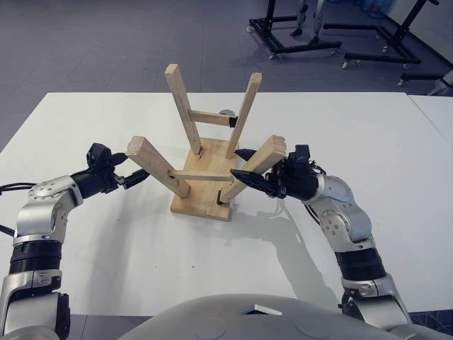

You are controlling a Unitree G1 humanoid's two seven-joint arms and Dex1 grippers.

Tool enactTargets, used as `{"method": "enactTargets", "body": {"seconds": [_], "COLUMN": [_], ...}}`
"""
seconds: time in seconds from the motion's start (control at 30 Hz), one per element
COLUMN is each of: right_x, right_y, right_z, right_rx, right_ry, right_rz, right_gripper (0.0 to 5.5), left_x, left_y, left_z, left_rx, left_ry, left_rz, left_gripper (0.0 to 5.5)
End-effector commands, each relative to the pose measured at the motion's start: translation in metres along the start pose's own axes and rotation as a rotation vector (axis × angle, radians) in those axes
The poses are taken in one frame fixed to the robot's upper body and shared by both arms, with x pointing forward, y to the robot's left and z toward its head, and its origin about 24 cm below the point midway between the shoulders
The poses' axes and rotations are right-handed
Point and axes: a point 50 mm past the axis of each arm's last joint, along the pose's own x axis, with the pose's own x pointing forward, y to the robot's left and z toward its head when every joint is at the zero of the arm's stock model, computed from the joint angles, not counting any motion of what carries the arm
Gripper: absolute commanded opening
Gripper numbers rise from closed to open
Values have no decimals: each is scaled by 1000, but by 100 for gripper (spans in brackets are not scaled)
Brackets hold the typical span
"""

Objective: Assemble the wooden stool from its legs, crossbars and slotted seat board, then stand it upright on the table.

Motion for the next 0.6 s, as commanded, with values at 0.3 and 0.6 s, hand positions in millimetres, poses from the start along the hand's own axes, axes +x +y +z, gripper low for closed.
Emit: {"method": "enactTargets", "body": {"seconds": [0.3,0.6], "right_x": [-3,-4], "right_y": [-1,2], "right_z": [-11,-25], "right_rx": [-5,-16], "right_ry": [79,154], "right_rz": [-42,-32], "right_gripper": [207,207], "left_x": [1,1], "left_y": [-4,-4], "left_z": [-3,-2], "left_rx": [-11,-8], "left_ry": [4,3], "left_rz": [-6,-4], "left_gripper": [501,501]}}
